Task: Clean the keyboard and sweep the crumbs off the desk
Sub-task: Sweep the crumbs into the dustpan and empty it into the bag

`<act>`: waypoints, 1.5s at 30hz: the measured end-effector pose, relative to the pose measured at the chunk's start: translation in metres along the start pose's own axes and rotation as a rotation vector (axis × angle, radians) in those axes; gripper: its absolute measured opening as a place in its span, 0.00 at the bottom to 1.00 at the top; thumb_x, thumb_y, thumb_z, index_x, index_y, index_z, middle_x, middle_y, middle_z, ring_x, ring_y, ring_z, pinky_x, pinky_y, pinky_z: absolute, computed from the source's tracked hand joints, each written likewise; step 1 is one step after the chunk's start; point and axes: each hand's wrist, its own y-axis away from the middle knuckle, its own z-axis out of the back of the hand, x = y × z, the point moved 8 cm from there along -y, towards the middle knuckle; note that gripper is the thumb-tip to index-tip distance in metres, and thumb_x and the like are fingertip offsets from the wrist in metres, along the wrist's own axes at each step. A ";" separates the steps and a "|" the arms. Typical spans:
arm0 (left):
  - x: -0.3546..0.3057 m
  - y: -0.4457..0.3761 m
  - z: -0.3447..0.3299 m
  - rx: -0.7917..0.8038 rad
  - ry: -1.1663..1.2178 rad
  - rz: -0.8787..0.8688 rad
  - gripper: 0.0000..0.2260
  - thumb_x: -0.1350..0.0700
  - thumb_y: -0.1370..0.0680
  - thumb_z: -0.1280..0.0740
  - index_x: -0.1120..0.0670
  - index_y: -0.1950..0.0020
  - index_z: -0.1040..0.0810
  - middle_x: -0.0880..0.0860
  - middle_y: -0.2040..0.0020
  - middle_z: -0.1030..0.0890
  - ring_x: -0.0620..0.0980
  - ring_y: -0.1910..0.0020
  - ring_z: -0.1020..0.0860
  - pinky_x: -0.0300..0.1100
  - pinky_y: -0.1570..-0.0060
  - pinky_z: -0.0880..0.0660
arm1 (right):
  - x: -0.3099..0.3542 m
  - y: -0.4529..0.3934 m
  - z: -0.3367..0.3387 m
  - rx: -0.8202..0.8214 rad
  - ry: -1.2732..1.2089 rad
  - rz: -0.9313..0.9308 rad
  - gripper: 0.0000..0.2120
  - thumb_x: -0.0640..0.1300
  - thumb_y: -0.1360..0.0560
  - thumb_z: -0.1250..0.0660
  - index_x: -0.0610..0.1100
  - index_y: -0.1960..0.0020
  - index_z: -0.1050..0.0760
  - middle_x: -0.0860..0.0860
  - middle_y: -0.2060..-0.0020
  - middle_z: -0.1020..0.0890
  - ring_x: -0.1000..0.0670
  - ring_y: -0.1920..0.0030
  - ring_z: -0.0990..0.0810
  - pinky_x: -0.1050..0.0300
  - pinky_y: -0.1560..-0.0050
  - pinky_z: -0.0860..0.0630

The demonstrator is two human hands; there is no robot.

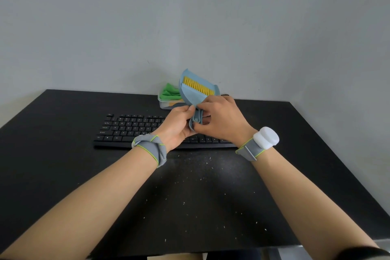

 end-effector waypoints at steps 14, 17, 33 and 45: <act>0.005 0.002 0.000 -0.013 -0.109 0.047 0.12 0.59 0.15 0.44 0.63 0.38 0.24 0.62 0.50 0.17 0.49 0.69 0.26 0.39 0.68 0.24 | -0.047 -0.003 0.029 -0.208 -0.315 -0.206 0.09 0.49 0.19 0.38 0.47 0.41 0.27 0.49 0.53 0.16 0.43 0.53 0.18 0.46 0.56 0.21; 0.008 -0.001 0.001 -0.054 -0.090 0.068 0.12 0.60 0.15 0.45 0.62 0.40 0.24 0.63 0.51 0.17 0.47 0.70 0.27 0.36 0.71 0.26 | -0.067 -0.001 0.040 -0.293 -0.384 -0.243 0.08 0.43 0.21 0.36 0.47 0.44 0.22 0.47 0.57 0.16 0.43 0.55 0.17 0.45 0.54 0.20; 0.023 -0.034 -0.004 -0.163 0.009 0.124 0.12 0.61 0.15 0.47 0.61 0.42 0.25 0.63 0.53 0.17 0.46 0.72 0.29 0.34 0.75 0.30 | -0.209 0.046 -0.007 -0.256 -0.404 -0.713 0.07 0.38 0.25 0.31 0.45 0.49 0.16 0.46 0.54 0.14 0.45 0.50 0.17 0.53 0.44 0.22; 0.032 -0.039 -0.005 -0.168 0.000 0.143 0.12 0.60 0.15 0.48 0.59 0.43 0.25 0.61 0.54 0.16 0.45 0.72 0.29 0.34 0.75 0.29 | -0.224 0.063 -0.019 0.098 -0.246 -0.695 0.08 0.44 0.25 0.28 0.44 0.46 0.17 0.44 0.49 0.17 0.43 0.47 0.19 0.54 0.46 0.26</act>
